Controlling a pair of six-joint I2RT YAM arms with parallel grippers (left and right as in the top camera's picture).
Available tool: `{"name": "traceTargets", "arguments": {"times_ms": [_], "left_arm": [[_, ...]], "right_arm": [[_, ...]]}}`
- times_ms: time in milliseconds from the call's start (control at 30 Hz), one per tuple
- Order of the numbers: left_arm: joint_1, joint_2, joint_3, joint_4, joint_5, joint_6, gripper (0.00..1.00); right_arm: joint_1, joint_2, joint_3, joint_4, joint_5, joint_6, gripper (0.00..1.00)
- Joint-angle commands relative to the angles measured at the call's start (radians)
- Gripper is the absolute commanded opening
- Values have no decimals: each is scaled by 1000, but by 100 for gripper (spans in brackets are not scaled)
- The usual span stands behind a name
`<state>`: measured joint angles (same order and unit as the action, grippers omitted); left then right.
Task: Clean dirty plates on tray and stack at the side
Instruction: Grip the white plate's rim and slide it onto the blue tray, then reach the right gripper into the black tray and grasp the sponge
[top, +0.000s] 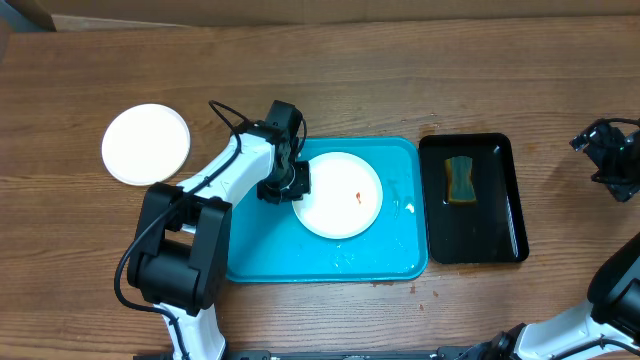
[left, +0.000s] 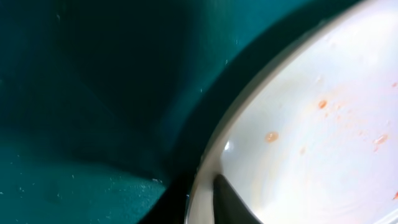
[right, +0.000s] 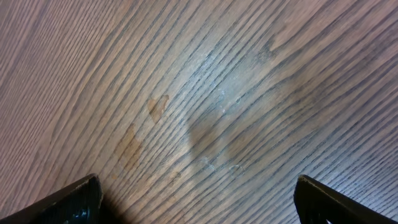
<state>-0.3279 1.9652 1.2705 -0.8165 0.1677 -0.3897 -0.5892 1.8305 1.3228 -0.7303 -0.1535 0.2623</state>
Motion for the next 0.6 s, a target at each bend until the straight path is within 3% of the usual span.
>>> {"name": "traceTargets", "arguments": {"times_ms": [0, 167, 300, 567], "left_arm": [[-5, -7, -24, 16, -39, -11, 11], [-6, -7, -24, 27, -53, -10, 4], [-5, -7, -24, 32, -53, -11, 4], [-6, -7, -24, 32, -44, -11, 10]], "right_arm": [[0, 0, 21, 4, -5, 7, 100], [0, 0, 21, 30, -6, 12, 100], [0, 0, 21, 136, -6, 12, 100], [0, 0, 21, 89, -87, 57, 100]]}}
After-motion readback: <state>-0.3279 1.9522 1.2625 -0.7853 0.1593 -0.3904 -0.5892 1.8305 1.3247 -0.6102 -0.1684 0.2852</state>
